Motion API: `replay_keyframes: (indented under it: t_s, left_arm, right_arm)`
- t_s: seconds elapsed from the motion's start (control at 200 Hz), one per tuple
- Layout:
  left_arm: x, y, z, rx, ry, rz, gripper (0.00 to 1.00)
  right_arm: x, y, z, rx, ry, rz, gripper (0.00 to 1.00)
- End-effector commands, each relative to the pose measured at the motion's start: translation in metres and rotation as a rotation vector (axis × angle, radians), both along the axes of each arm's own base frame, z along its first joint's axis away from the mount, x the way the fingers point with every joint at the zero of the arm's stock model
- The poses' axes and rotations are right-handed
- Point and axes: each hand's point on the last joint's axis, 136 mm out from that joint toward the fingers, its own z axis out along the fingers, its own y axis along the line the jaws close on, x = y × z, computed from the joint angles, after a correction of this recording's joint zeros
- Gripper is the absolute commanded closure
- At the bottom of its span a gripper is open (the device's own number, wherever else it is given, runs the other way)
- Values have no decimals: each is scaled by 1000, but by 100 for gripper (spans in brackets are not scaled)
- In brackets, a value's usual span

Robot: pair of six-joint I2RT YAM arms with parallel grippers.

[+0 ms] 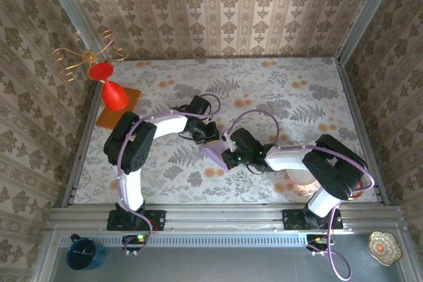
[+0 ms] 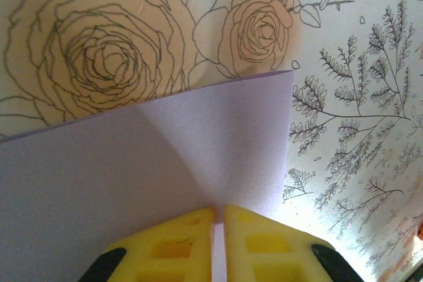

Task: Fold a paper plane with a square sheet of paper (pick it up from the middle)
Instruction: Third fold the triangle at the center of the table.

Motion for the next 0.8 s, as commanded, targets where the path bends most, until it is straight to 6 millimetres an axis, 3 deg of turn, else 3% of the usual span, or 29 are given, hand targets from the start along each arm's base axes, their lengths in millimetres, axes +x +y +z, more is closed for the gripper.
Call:
replay_keyframes:
  t_s: [0.0,0.165,0.295,0.795]
  left_arm:
    - [4,2,15,-37,-22,5,85]
    - [14,15,28,-51,-61,45,82]
    - [13,29,15,-3,-37,59,83]
    - [1,36,-14,94,25,19,90]
  right_arm:
    - [6,1,0,-10,11,-19,100]
    - [6,4,-1,4,19,-9,100]
    - [6,7,2,16,18,-1,100]
    - [7,12,6,67,28,19,100]
